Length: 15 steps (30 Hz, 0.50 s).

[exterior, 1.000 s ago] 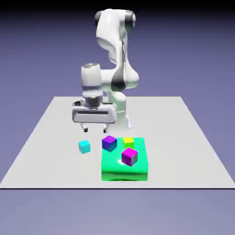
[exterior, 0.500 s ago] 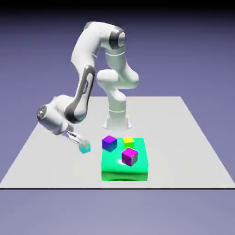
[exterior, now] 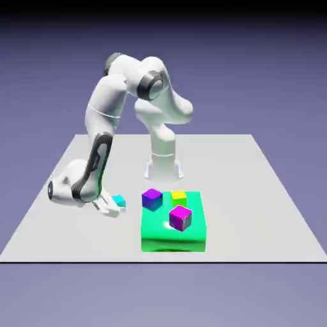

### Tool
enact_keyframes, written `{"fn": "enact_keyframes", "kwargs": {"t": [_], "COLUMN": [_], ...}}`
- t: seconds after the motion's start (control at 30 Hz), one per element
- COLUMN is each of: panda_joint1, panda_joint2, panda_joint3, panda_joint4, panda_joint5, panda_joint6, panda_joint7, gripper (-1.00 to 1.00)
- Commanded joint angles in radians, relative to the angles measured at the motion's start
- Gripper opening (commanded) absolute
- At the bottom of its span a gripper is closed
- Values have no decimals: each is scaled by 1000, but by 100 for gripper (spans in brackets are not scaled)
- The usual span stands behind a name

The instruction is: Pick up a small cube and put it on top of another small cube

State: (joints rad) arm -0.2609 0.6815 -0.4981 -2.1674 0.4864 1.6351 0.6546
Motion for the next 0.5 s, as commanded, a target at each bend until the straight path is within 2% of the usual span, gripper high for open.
{"fn": "enact_keyframes", "kwargs": {"t": [0.0, 0.1, 0.47], "panda_joint1": [-8, -37, 230], "panda_joint2": [-12, -51, -228], "panda_joint3": [-12, 40, 404], "panda_joint4": [35, 138, 353], "panda_joint5": [-21, -33, -479], "panda_joint6": [-43, -96, -354], "panda_joint7": [11, 41, 10], "gripper": [-100, -100, -100]}}
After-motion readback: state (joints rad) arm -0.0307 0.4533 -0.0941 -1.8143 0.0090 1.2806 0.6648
